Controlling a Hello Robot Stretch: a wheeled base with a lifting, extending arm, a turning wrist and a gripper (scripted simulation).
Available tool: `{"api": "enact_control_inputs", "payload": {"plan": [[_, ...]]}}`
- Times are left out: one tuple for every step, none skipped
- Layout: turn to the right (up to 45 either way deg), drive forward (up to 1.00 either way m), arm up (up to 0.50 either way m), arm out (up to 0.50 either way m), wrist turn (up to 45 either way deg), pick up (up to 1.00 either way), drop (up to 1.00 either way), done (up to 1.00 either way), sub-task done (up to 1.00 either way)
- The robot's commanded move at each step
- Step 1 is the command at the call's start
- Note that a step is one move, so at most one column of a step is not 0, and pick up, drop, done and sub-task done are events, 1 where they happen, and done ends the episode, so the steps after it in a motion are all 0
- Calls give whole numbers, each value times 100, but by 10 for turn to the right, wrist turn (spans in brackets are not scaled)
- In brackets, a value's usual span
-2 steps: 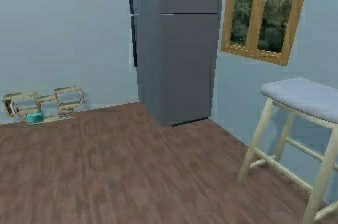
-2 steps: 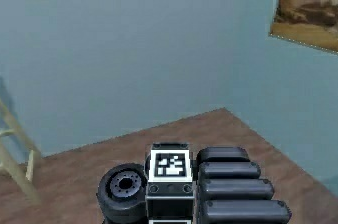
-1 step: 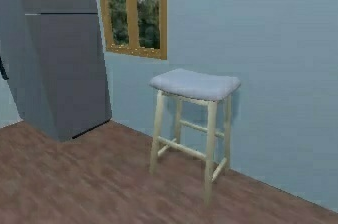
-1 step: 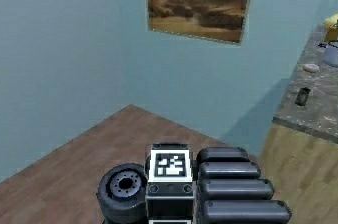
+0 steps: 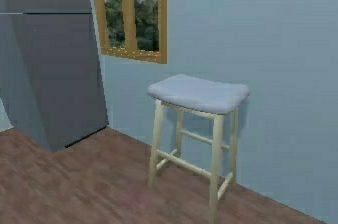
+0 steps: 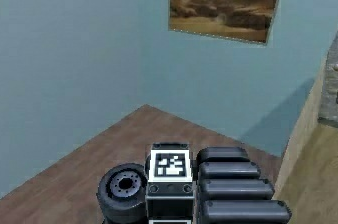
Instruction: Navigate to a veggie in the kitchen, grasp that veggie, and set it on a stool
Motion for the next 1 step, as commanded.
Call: {"api": "enact_control_inputs", "payload": {"plan": [[150, 0, 0, 0, 0, 0, 0, 0, 0]]}}
